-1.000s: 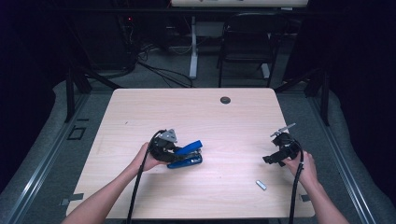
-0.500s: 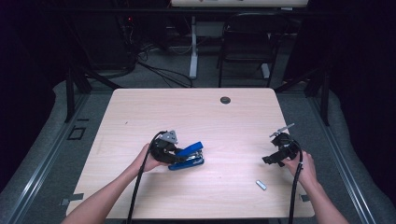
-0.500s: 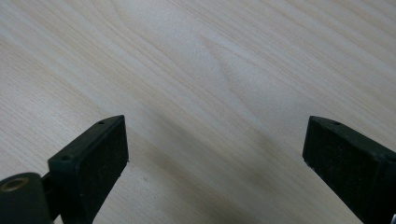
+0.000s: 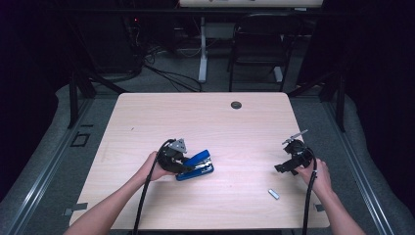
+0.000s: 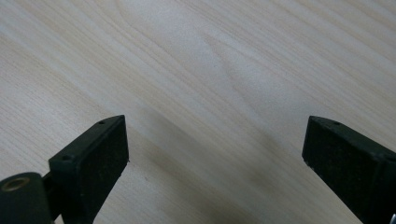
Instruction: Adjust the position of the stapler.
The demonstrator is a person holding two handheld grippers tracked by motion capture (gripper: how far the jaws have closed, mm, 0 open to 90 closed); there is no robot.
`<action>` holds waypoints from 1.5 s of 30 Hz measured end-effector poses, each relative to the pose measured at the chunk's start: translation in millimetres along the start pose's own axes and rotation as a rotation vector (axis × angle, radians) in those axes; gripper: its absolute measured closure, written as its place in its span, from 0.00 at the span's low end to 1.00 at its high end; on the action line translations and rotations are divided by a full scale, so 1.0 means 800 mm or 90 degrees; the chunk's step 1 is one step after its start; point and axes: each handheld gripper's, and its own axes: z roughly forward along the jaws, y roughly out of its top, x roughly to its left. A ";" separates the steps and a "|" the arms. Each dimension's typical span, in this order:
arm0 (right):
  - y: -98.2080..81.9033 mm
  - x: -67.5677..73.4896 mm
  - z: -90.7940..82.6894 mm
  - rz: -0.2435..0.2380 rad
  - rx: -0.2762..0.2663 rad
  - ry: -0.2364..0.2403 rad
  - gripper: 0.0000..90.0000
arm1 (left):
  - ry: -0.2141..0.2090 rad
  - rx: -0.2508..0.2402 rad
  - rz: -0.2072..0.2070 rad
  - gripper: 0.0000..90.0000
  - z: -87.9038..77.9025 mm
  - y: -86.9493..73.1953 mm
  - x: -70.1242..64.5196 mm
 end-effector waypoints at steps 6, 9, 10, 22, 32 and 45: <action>0.000 0.002 0.001 0.000 0.001 0.003 0.08 | 0.007 0.041 0.014 0.73 0.014 0.000 -0.002; 0.000 0.001 0.001 -0.005 0.005 -0.005 0.08 | 0.003 0.036 0.013 0.73 0.014 -0.001 -0.002; 0.000 0.001 0.001 -0.004 0.005 -0.003 0.08 | 0.005 0.033 0.018 0.73 0.014 -0.002 -0.002; 0.001 0.000 -0.001 -0.010 0.009 -0.007 0.08 | -0.037 0.022 0.097 0.73 0.032 0.015 -0.020; 0.001 0.002 0.000 -0.006 0.005 0.001 0.08 | -0.059 0.022 0.122 0.73 0.043 0.027 -0.033; 0.002 0.002 0.002 -0.010 0.012 -0.003 0.08 | -0.079 0.031 0.144 0.73 0.047 0.033 -0.040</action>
